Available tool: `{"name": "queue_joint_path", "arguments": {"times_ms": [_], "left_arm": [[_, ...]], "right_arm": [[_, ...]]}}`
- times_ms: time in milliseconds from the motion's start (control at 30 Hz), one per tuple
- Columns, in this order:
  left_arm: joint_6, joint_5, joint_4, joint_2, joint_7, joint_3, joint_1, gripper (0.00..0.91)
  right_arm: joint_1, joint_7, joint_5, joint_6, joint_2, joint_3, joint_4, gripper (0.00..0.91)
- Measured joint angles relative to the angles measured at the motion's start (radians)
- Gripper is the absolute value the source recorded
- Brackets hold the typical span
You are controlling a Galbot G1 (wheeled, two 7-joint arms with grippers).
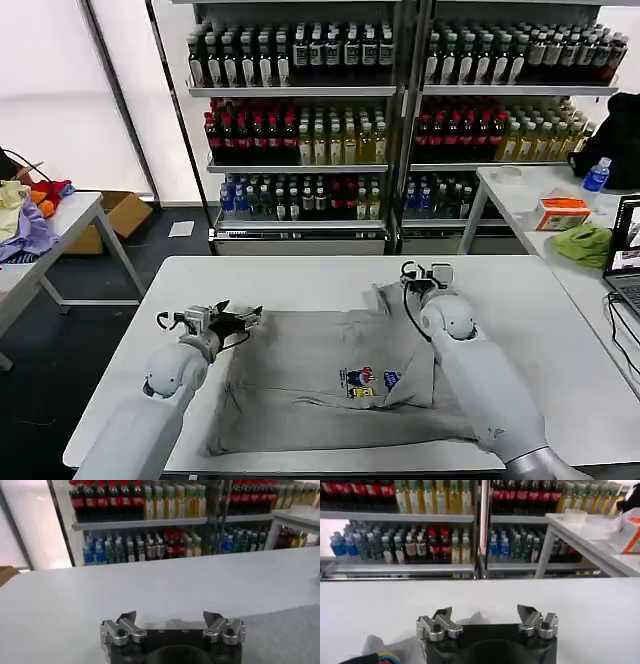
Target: Fold and organize the clothes.
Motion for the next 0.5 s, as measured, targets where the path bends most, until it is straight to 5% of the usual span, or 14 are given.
{"name": "queue_joint_path", "arguments": {"times_ms": [367,500], "left_arm": [[0.007,0.003,0.002,0.012,0.004,-0.001,0.009,0.877],[0.007,0.004,0.002,0.015,0.005,-0.003,0.02,0.595]], "right_arm": [[0.013,-0.011,-0.034,0.008,0.031,-0.005,-0.059,0.907],[0.019,-0.011,-0.041,0.007,0.04,-0.009,-0.074,0.907]]}}
